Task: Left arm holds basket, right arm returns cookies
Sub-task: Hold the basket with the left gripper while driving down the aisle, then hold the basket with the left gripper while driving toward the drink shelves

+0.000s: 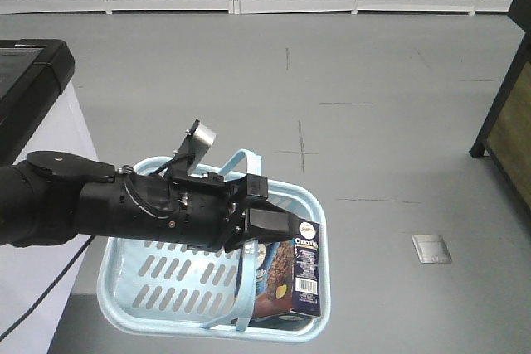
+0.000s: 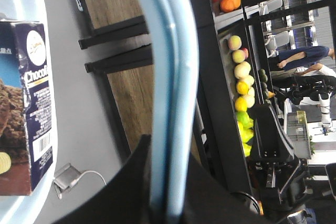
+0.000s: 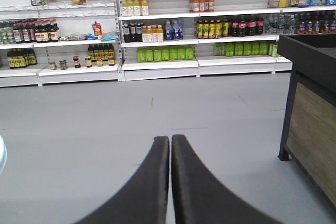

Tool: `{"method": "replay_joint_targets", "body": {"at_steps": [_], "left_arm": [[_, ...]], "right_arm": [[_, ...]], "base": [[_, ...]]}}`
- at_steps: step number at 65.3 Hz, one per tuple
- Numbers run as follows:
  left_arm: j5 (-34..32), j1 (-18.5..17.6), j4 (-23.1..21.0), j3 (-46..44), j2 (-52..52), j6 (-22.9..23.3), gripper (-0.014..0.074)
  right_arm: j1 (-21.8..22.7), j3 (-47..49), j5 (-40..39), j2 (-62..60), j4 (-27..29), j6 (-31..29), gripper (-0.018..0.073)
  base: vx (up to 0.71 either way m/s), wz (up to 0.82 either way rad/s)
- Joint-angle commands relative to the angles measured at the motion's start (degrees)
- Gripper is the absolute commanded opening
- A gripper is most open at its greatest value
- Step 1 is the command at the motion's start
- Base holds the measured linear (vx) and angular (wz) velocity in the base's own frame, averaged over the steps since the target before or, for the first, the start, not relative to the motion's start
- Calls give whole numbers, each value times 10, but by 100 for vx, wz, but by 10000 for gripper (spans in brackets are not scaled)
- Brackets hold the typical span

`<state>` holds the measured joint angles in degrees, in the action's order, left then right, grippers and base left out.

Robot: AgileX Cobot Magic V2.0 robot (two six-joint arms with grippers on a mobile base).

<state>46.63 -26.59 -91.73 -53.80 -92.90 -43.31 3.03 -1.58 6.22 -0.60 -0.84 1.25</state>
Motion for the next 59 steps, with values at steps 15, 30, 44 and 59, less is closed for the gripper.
{"method": "replay_joint_targets", "body": {"at_steps": [15, 30, 44, 59], "left_arm": [[29, -2, -36, -17, 31, -9, -6], [29, -2, -36, -17, 31, -9, -6], [29, -2, -36, -17, 31, -9, -6], [29, -2, -36, -17, 31, -9, -6]], "right_arm": [[3, -2, -38, -7, -2, -3, -8], [3, -2, -38, -7, -2, -3, -8], [3, -2, -38, -7, -2, -3, -8], [3, -2, -38, -7, -2, -3, -8]], "base": [[36, 0], [35, 1], [35, 1], [35, 0]]}}
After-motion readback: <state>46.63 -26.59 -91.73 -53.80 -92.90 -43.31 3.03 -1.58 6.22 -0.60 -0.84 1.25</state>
